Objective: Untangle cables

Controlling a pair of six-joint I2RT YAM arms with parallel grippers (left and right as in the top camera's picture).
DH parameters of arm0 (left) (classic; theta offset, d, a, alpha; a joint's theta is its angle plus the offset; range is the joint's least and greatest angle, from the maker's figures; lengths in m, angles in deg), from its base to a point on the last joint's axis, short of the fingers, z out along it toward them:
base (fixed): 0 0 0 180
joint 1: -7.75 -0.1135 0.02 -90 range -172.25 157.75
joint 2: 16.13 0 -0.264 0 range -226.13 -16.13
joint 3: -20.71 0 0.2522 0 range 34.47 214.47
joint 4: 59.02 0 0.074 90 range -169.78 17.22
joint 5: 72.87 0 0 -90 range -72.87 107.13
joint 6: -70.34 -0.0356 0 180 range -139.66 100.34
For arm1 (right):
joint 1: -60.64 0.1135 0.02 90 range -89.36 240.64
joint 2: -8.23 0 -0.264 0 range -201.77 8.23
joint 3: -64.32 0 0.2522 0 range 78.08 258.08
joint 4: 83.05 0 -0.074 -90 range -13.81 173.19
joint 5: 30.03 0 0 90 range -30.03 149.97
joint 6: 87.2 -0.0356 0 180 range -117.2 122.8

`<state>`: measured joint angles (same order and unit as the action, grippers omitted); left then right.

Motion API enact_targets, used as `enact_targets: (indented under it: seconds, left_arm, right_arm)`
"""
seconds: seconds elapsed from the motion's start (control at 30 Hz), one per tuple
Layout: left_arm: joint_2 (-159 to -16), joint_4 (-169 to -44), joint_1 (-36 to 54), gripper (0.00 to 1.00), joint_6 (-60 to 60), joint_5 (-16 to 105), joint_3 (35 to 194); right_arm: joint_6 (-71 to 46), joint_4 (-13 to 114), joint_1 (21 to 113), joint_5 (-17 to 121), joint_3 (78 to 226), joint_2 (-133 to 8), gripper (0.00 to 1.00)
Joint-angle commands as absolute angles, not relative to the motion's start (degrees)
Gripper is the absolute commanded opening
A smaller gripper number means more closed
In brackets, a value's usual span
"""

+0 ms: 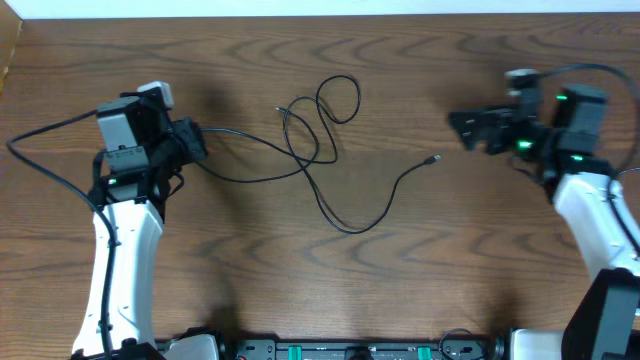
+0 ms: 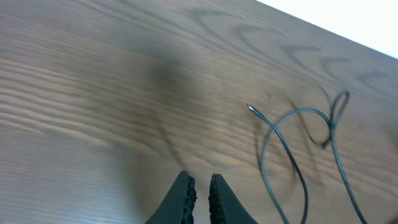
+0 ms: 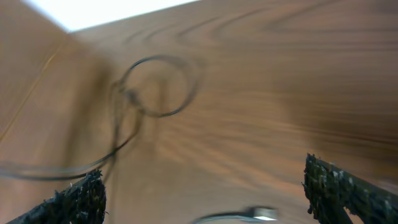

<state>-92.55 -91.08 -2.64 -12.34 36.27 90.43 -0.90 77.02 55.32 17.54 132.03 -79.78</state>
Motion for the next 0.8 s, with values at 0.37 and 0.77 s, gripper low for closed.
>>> enact_targets:
  seconds: [0.37,0.77]
  left_arm:
    - [-101.34,-95.87,5.43,0.79,-16.19,38.89,90.94]
    - [-101.47,-110.67,8.09,0.98,-43.43,46.72,90.96]
  right_arm:
    - [-11.57,77.3,74.75,26.65,132.56,-79.02,0.99]
    - [-11.55,78.26,75.1,28.38,132.56,-79.02,0.99]
